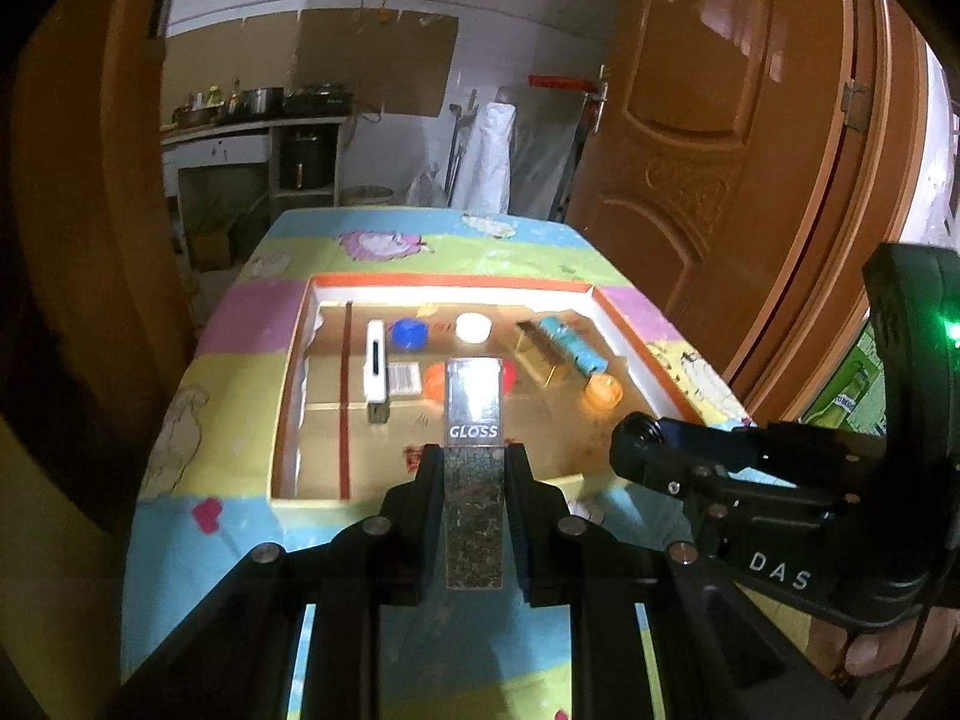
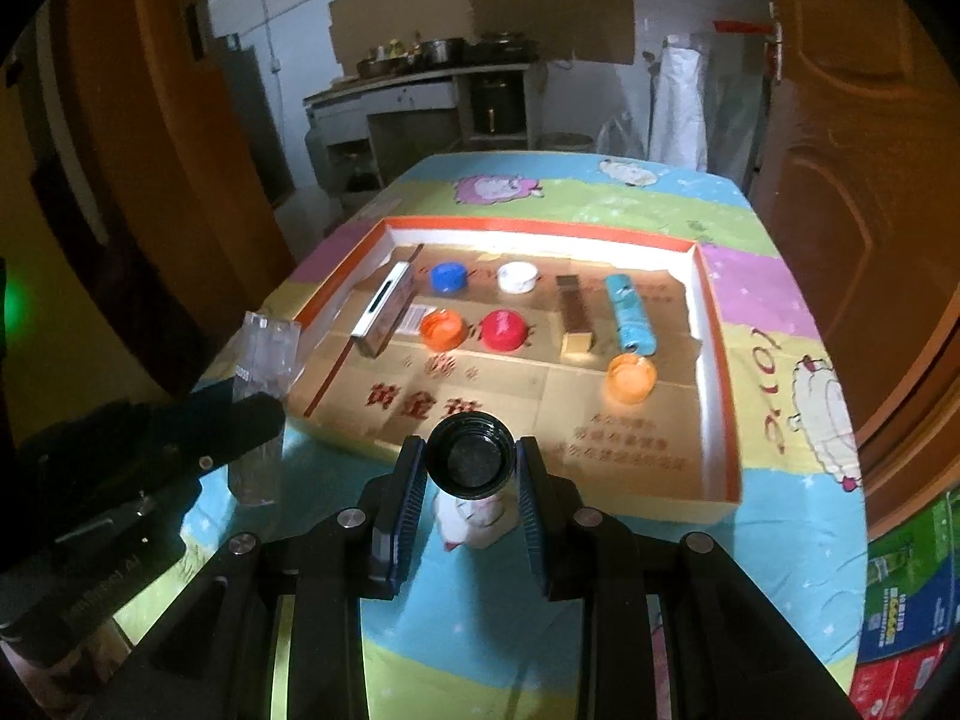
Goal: Organize rigid objects
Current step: 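Carry the glass vial and black cap over the tray with both tools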
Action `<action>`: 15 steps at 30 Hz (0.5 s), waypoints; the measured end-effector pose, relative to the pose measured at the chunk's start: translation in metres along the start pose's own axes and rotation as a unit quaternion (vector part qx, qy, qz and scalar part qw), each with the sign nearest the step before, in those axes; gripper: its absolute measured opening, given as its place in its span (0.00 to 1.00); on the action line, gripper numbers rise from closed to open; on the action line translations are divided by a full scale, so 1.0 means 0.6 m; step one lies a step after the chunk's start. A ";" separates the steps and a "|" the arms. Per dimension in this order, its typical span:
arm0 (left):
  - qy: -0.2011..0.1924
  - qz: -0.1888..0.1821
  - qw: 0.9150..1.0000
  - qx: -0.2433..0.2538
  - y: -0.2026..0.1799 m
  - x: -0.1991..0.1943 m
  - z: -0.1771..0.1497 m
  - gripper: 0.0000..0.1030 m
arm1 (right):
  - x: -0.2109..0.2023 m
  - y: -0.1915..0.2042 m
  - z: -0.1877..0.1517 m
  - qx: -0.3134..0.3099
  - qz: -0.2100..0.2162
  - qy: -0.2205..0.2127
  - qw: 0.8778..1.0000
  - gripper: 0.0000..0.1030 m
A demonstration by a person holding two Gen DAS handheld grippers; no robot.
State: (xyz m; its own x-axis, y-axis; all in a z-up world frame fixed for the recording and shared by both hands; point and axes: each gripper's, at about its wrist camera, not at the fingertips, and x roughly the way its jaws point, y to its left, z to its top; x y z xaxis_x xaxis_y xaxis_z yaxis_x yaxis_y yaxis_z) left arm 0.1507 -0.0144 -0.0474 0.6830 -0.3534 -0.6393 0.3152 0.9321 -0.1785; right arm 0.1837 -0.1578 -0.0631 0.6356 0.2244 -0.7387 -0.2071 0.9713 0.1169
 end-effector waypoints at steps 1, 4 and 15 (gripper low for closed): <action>-0.001 -0.002 1.000 0.003 -0.003 0.004 0.007 0.20 | 0.000 -0.005 0.003 0.002 -0.001 -0.001 1.000 0.30; -0.001 -0.005 1.000 0.008 -0.010 0.013 0.021 0.20 | 0.003 -0.020 0.010 0.010 -0.004 -0.004 1.000 0.30; 0.010 -0.016 1.000 0.023 -0.030 0.061 0.056 0.20 | 0.027 -0.065 0.030 0.030 -0.013 -0.001 0.999 0.30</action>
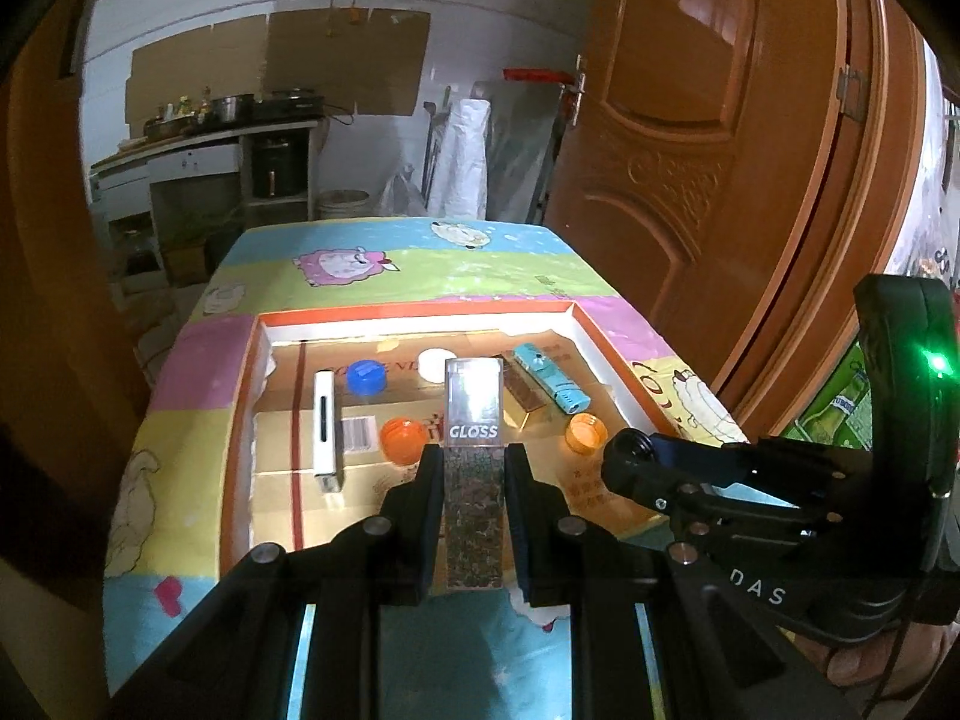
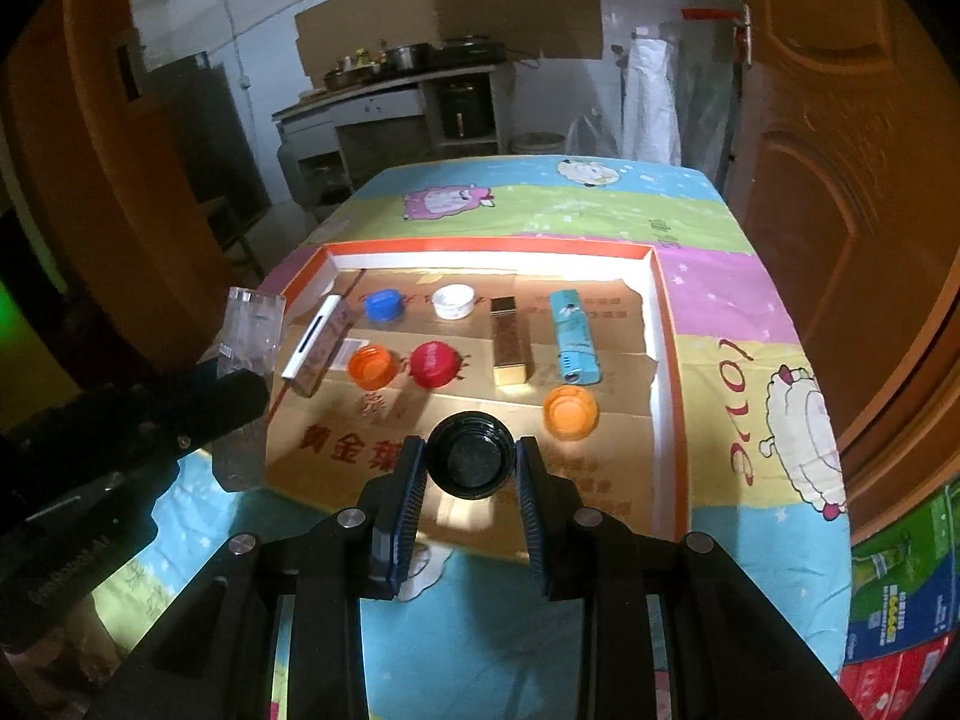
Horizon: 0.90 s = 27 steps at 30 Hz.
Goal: Organize rigid objects
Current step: 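Carry the glass vial and black cap over the tray with both tools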
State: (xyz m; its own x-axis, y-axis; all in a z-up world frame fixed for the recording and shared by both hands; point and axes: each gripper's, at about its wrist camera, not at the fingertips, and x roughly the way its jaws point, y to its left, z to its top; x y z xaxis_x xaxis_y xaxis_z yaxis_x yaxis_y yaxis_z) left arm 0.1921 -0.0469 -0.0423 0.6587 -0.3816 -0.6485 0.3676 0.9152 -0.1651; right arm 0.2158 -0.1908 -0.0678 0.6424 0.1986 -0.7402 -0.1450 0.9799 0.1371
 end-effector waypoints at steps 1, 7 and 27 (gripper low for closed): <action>0.003 -0.002 1.000 0.002 -0.003 0.006 0.002 0.20 | 0.003 -0.005 0.001 0.002 -0.001 0.001 1.000 0.30; 0.018 -0.012 1.000 0.011 -0.018 0.038 0.010 0.20 | 0.018 -0.030 0.006 0.011 -0.006 0.006 1.000 0.30; 0.094 -0.032 0.995 0.020 -0.023 0.129 -0.012 0.20 | 0.080 -0.063 -0.005 0.015 -0.010 0.049 0.999 0.30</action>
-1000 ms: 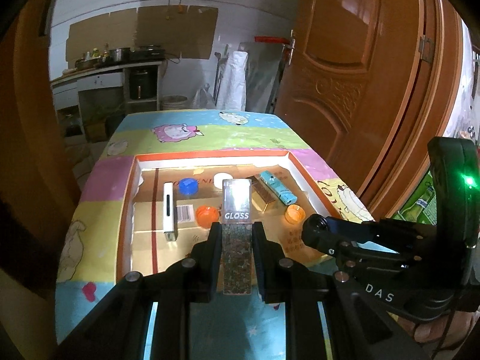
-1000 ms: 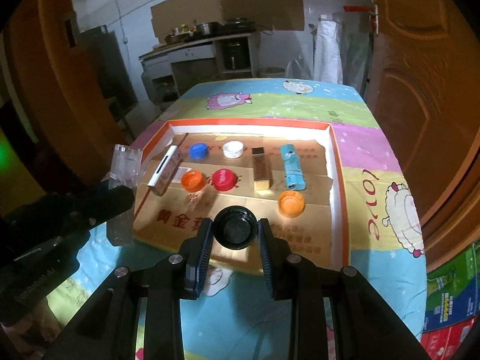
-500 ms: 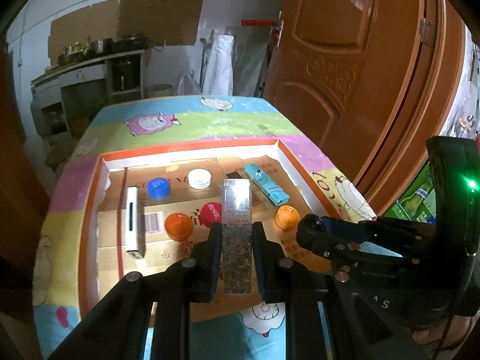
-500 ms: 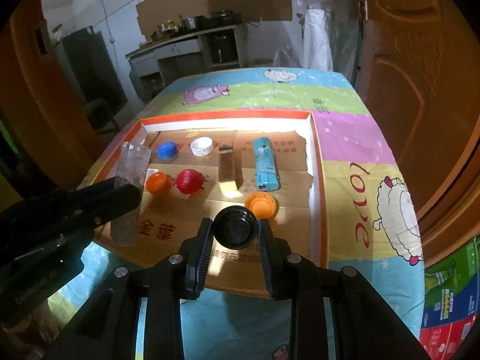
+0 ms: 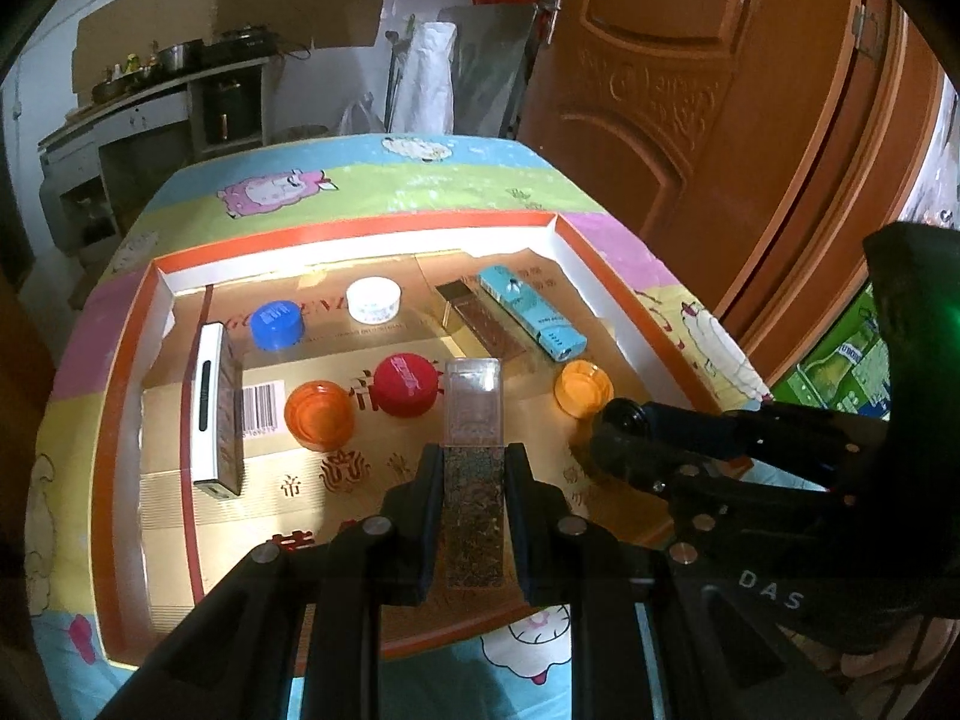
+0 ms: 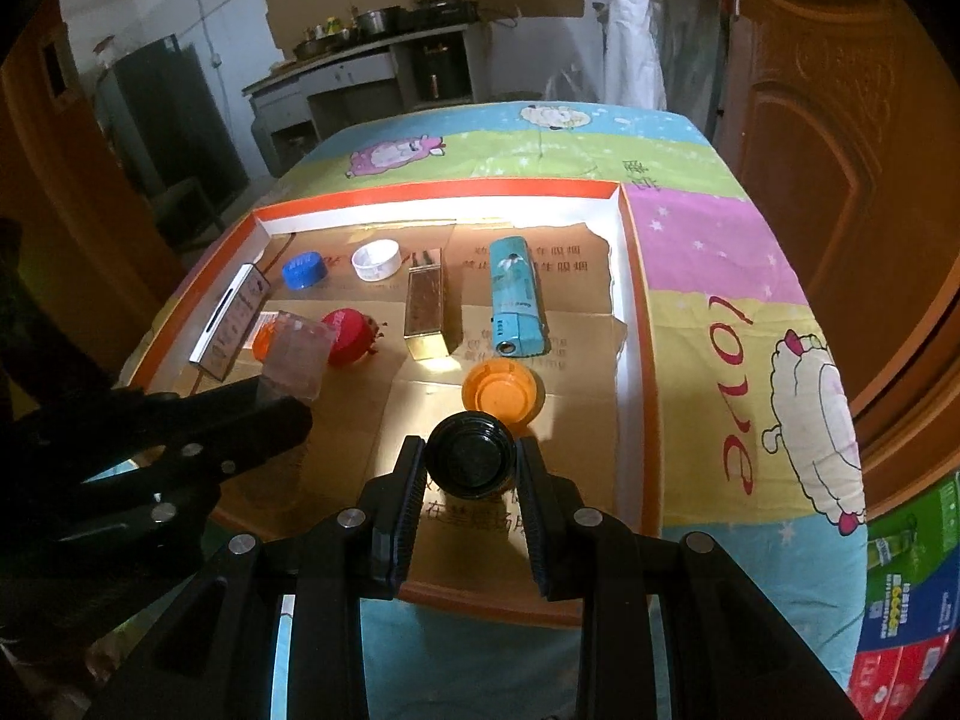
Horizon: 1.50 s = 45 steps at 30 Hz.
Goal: Organize rigid objects
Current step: 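Carry the glass vial and black cap over the tray with both tools, then lower the vial into the tray and open the left tool while the right tool releases the black cap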
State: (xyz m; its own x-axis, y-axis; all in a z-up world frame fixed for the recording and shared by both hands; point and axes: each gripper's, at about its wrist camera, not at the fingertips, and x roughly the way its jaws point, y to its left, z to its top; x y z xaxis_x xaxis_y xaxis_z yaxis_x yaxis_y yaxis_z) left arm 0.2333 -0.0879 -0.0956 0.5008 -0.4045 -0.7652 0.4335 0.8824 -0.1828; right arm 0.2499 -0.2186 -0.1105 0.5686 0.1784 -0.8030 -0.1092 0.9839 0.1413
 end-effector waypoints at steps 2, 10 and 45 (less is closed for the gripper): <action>0.004 0.000 1.000 0.002 -0.001 0.005 0.000 0.20 | 0.001 -0.001 0.000 -0.001 0.000 0.002 1.000 0.30; 0.028 0.010 0.999 0.013 -0.005 0.029 0.001 0.20 | 0.012 0.001 -0.006 -0.003 0.001 0.014 1.000 0.30; 0.005 0.024 1.000 -0.002 0.012 0.008 -0.003 0.44 | -0.007 0.006 -0.009 0.001 -0.010 -0.012 1.000 0.38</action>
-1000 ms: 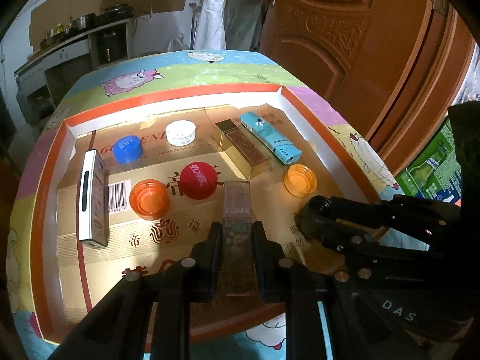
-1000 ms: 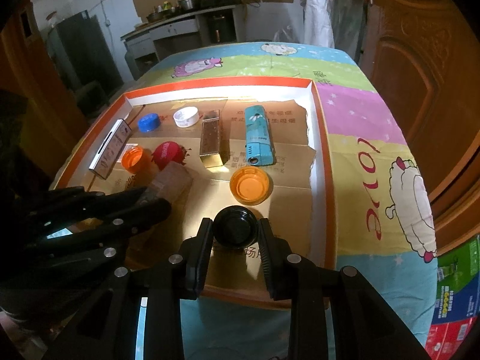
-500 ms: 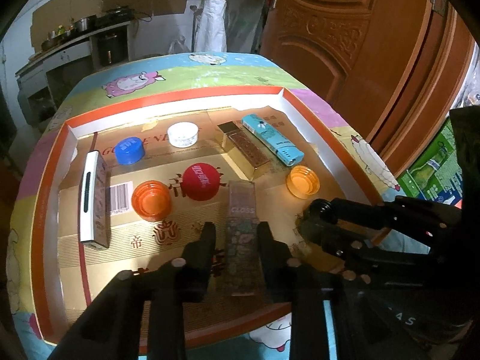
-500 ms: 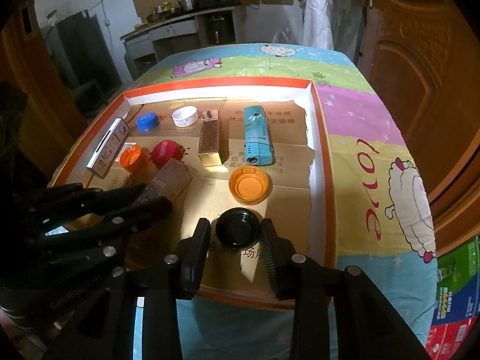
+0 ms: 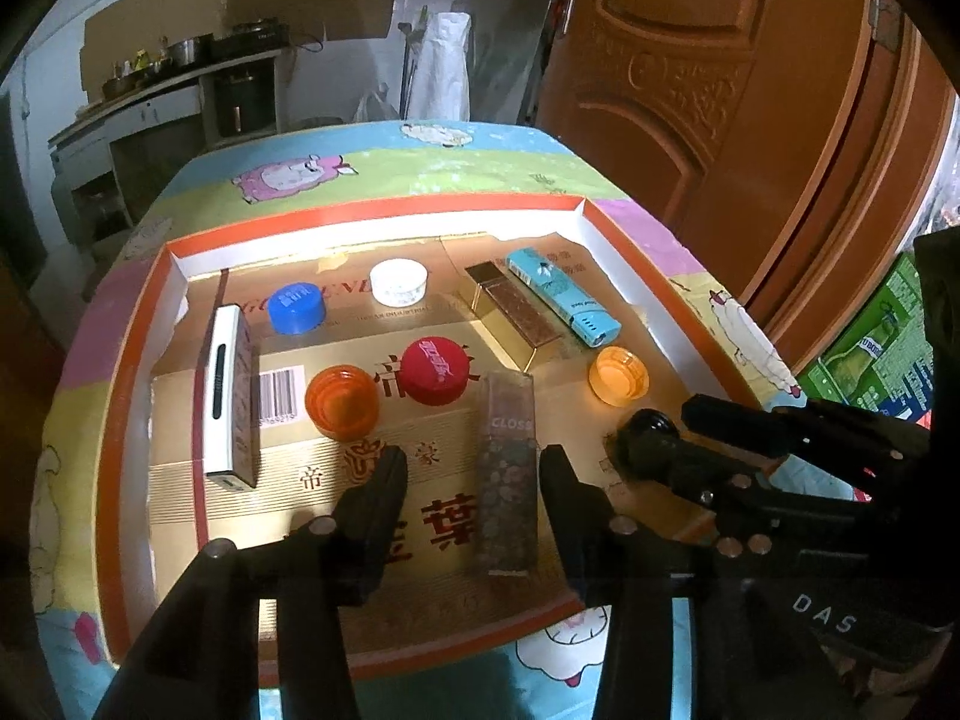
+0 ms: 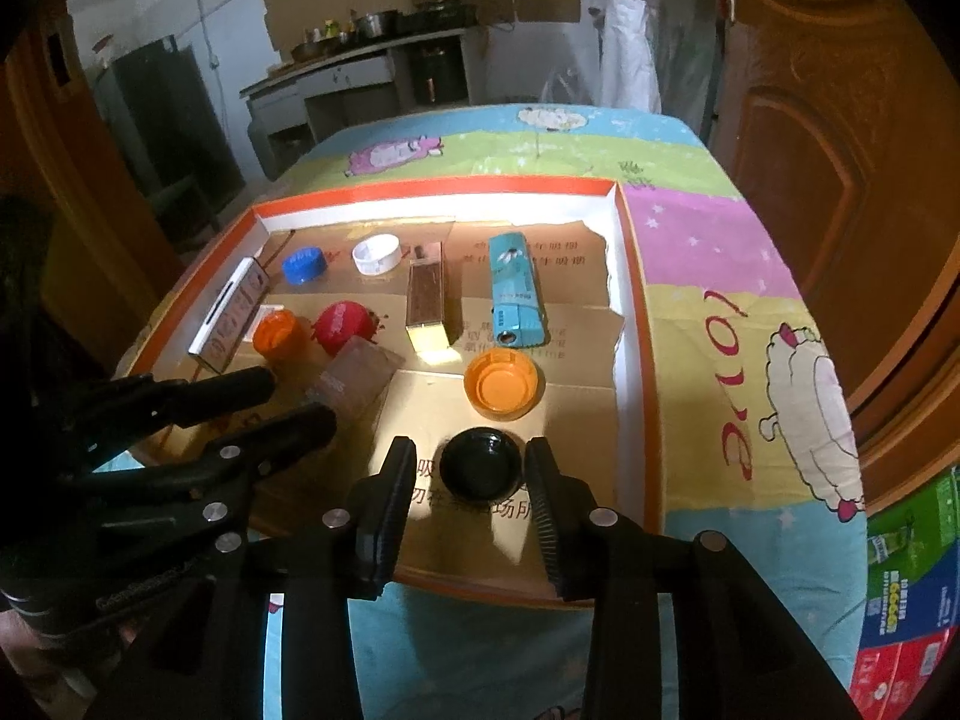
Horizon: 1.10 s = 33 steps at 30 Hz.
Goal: Organize rigid objects
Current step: 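Lower the vial into the tray and open the left tool while the right tool releases the black cap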
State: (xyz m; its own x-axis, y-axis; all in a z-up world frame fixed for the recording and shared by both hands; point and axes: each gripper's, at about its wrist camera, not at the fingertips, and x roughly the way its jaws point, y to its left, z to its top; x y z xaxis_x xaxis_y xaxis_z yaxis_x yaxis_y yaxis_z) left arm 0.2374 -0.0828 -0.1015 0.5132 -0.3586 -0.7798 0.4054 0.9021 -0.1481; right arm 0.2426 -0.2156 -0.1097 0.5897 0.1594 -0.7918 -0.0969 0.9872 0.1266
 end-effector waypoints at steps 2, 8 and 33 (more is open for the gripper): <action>-0.004 0.003 1.000 -0.001 0.000 -0.008 -0.001 0.44 | -0.009 0.002 0.001 0.001 -0.002 -0.007 1.000 0.39; -0.019 0.018 1.000 -0.008 0.005 -0.039 -0.009 0.44 | -0.028 0.008 -0.002 0.006 -0.004 -0.018 1.000 0.42; -0.085 0.051 0.995 -0.032 0.005 -0.178 -0.065 0.44 | -0.136 0.083 -0.042 -0.013 -0.018 -0.070 0.997 0.45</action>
State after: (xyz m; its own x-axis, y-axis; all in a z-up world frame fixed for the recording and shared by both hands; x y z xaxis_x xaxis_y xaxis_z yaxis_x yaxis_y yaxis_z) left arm 0.1546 -0.0324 -0.0424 0.6725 -0.2944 -0.6791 0.2978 0.9476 -0.1159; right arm 0.1696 -0.1794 -0.0539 0.6990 0.1248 -0.7041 -0.0931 0.9922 0.0834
